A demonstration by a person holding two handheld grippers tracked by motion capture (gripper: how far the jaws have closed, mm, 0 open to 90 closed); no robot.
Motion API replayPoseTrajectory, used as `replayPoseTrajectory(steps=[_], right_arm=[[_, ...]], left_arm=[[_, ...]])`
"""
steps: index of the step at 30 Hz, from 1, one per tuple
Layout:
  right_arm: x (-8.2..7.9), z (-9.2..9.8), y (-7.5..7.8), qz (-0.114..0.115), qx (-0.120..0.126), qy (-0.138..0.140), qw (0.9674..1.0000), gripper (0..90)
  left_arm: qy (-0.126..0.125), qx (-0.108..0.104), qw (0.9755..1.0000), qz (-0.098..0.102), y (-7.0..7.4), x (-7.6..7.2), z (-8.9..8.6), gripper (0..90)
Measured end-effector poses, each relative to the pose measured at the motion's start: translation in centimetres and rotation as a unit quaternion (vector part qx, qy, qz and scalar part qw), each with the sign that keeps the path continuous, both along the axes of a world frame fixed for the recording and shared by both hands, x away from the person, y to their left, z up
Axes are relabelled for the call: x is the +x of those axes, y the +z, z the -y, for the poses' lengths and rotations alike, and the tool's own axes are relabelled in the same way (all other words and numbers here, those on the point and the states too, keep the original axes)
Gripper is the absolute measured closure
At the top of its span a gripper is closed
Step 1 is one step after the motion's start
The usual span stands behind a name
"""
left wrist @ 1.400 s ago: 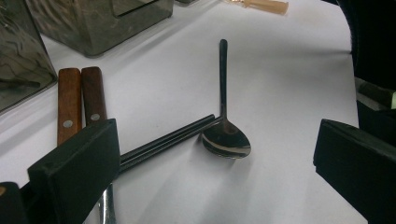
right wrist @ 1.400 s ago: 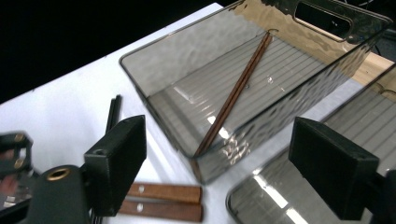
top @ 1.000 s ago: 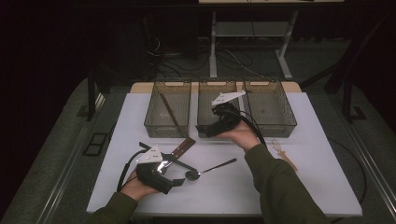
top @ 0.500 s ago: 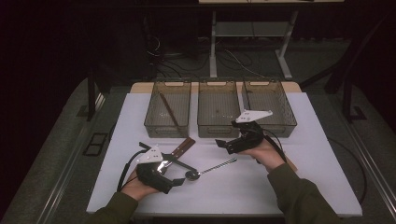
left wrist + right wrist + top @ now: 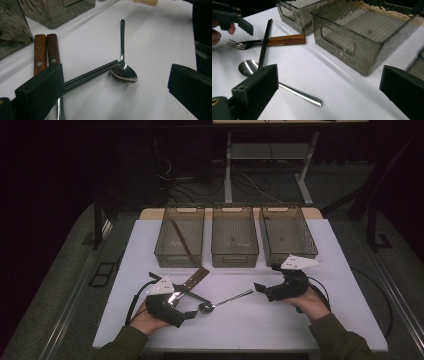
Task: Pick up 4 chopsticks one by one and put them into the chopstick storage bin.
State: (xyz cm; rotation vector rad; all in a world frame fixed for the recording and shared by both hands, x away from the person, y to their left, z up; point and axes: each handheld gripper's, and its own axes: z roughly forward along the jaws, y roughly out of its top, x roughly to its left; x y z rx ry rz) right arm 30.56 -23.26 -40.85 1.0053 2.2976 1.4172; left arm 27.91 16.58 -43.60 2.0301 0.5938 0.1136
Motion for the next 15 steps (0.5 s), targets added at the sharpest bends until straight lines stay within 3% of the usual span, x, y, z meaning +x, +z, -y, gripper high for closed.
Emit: replayPoseTrajectory(steps=[9, 15], right_arm=[[-2.2, 3.0, -1.7, -0.011, 0.010, -0.019, 0.9997, 1.8], [-3.4, 4.3, -2.4, -0.017, -0.003, -0.025, 0.9995, 1.8]], left_arm=[[0.000, 0.003, 1.0000, 0.001, 0.0, 0.0, 0.0, 0.0], [0.004, 0.002, 1.0000, 0.003, 0.0, 0.0, 0.0, 0.0]])
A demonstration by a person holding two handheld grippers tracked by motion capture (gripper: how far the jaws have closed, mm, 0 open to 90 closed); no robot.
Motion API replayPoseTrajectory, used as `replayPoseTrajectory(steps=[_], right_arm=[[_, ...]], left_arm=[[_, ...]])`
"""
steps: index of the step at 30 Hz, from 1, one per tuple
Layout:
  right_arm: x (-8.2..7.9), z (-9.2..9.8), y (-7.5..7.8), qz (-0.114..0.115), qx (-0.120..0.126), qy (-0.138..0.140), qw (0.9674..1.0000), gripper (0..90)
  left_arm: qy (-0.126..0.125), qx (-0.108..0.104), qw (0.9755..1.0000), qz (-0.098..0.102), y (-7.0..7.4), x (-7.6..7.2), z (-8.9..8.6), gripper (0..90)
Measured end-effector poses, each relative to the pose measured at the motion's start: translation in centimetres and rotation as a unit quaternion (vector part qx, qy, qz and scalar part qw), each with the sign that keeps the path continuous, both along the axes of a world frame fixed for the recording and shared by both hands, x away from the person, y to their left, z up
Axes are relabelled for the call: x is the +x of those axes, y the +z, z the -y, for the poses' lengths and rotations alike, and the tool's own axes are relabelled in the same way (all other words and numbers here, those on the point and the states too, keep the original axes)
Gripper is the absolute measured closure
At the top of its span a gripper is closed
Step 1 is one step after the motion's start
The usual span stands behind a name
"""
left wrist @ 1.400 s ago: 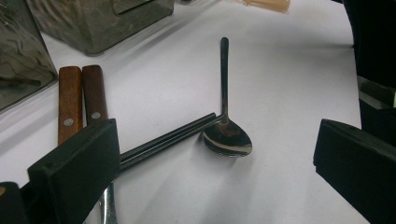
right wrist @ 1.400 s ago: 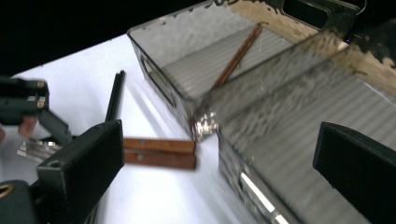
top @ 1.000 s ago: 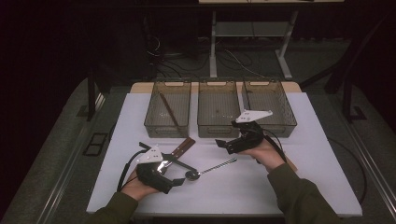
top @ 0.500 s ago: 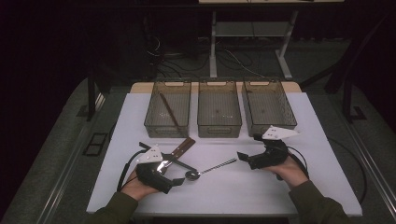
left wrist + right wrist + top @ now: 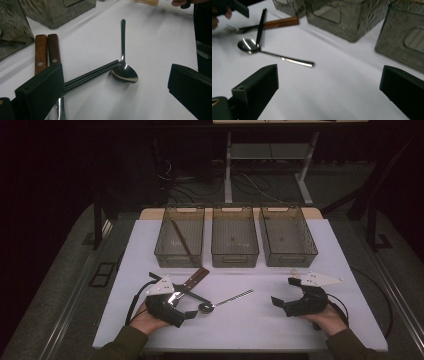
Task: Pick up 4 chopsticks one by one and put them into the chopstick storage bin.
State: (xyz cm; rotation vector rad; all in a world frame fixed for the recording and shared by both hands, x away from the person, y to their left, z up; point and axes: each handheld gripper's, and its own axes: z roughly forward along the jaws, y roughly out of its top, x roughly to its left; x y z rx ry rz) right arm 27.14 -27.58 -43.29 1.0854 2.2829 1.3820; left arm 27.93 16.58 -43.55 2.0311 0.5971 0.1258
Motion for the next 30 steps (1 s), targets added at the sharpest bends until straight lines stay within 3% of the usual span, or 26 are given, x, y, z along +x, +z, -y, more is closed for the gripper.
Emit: replayPoseTrajectory(steps=[7, 11, 17, 21, 27, 30], right_arm=[[-1.2, 1.0, -0.8, -0.007, -0.008, -0.007, 0.9999, 1.8], [-1.6, 1.5, -1.0, -0.008, -0.021, -0.010, 0.9997, 1.8], [-1.3, 1.4, -0.9, -0.011, -0.020, -0.010, 0.9997, 1.8], [-1.4, 1.5, -0.9, -0.011, -0.019, -0.013, 0.9997, 1.8], [-1.3, 1.4, -0.9, -0.013, -0.020, -0.011, 0.9997, 1.8], [-1.3, 1.5, -0.9, -0.013, -0.020, -0.011, 0.9997, 1.8]], left_arm=[[0.009, 0.006, 0.9999, 0.001, 0.1, 0.2, -0.1, 0.6], [0.018, 0.009, 0.9998, 0.007, 0.5, 0.5, -0.5, 5.2], [0.050, 0.027, 0.9982, 0.018, 1.0, 1.3, -1.4, 21.9], [0.080, 0.041, 0.9956, 0.027, 1.2, 2.0, -2.1, 38.5], [0.106, 0.045, 0.9932, 0.017, 1.3, 3.4, -3.3, 58.1], [0.116, 0.054, 0.9918, 0.002, 1.2, 4.2, -3.6, 66.8]])
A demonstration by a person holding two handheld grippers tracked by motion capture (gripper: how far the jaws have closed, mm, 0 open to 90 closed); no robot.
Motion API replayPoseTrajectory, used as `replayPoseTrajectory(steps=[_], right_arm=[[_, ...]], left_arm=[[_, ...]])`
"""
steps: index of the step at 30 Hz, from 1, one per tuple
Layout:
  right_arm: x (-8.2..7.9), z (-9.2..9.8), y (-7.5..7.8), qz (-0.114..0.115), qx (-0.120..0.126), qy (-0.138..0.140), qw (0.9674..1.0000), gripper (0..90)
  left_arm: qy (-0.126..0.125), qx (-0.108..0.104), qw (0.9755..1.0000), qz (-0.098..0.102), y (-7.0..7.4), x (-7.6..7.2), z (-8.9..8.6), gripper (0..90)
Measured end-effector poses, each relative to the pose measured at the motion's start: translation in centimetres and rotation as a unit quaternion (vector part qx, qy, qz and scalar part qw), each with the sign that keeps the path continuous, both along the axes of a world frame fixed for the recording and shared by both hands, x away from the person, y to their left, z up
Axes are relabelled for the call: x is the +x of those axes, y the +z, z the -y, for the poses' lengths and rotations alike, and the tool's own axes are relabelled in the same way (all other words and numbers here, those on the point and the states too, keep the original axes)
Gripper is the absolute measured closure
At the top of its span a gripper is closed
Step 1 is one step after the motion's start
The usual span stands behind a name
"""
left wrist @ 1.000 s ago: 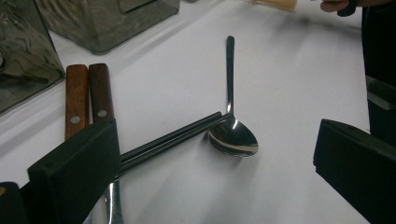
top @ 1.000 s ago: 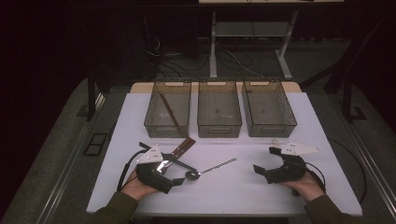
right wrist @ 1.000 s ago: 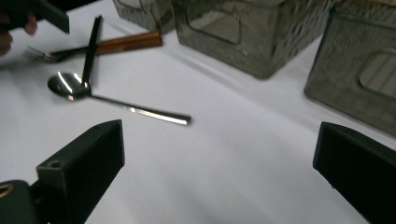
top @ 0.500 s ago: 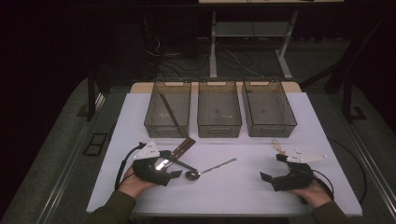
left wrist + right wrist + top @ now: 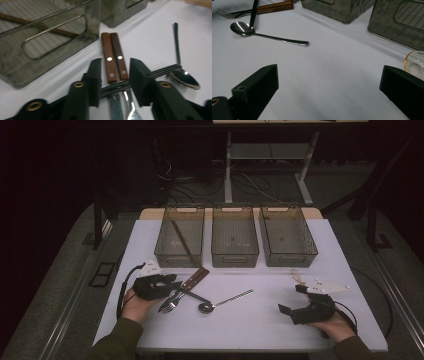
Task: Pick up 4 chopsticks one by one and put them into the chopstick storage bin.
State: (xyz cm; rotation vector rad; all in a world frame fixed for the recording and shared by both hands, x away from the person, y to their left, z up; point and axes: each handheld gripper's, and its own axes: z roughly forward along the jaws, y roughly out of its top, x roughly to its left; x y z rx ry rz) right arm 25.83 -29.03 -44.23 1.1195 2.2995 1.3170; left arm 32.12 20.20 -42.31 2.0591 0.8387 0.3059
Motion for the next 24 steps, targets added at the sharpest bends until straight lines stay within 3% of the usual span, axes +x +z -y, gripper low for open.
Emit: replayPoseTrajectory(steps=[5, 10, 18, 24], right_arm=[[0.0, -0.1, 0.0, -0.001, 0.001, 0.001, 1.0000, 1.8], [0.0, -0.1, -0.1, -0.002, 0.000, 0.001, 1.0000, 1.8], [0.0, -0.1, -0.1, -0.004, -0.001, 0.000, 1.0000, 1.8], [0.0, 0.0, -0.1, -0.003, -0.001, 0.000, 1.0000, 1.8]], left_arm=[[0.008, 0.004, 0.9999, -0.013, -0.1, 1.1, -0.8, 78.3], [0.019, 0.015, 0.9996, -0.013, 0.0, 2.3, -1.7, 89.0], [0.049, 0.041, 0.9976, -0.028, -0.4, 4.2, -3.5, 90.0], [0.057, 0.062, 0.9957, -0.040, -1.1, 4.8, -4.0, 90.0]])
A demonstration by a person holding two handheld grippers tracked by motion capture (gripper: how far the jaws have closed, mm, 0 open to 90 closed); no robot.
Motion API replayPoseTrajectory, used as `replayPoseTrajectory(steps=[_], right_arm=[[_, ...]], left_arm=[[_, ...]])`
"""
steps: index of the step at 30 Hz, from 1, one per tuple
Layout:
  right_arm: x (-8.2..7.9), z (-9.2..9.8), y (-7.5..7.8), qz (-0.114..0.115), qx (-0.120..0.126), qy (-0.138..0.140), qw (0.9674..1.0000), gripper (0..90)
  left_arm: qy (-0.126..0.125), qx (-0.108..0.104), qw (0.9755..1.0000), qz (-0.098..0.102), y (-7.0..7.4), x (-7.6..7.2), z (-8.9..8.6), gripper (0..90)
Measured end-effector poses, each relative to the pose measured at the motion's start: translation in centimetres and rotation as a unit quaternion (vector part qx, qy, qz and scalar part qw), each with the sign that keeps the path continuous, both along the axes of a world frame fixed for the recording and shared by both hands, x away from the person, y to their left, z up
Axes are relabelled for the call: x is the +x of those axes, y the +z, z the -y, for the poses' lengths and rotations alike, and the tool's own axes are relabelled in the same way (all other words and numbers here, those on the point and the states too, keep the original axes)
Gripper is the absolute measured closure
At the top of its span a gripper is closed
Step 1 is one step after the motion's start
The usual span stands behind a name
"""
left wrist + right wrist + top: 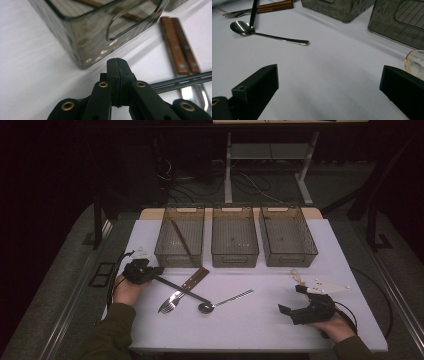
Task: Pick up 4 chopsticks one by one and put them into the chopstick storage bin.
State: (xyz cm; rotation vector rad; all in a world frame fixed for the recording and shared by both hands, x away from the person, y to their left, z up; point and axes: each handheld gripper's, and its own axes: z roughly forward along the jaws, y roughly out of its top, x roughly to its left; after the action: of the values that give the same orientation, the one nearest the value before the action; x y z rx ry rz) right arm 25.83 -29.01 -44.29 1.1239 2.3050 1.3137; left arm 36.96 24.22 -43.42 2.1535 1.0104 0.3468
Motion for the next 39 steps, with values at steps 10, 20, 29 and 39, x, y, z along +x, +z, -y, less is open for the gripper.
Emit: replayPoseTrajectory(steps=[10, 20, 29, 39], right_arm=[[-0.1, 0.1, 0.0, 0.000, 0.001, 0.000, 1.0000, 1.8], [0.0, 0.1, 0.0, 0.001, 0.001, 0.000, 1.0000, 1.8], [-0.1, 0.1, 0.1, 0.001, 0.001, -0.002, 1.0000, 1.8], [-0.1, 0.1, 0.1, 0.001, 0.001, -0.002, 1.0000, 1.8]], left_arm=[[0.024, 0.007, 0.9997, -0.004, -0.5, 0.6, -1.1, 90.0], [0.020, 0.014, 0.9995, -0.022, -0.7, 0.5, -1.4, 90.0], [0.014, 0.027, 0.9991, -0.030, -0.6, -0.1, -1.5, 90.0], [0.010, 0.029, 0.9988, -0.039, -0.5, -0.8, -1.7, 90.0]])
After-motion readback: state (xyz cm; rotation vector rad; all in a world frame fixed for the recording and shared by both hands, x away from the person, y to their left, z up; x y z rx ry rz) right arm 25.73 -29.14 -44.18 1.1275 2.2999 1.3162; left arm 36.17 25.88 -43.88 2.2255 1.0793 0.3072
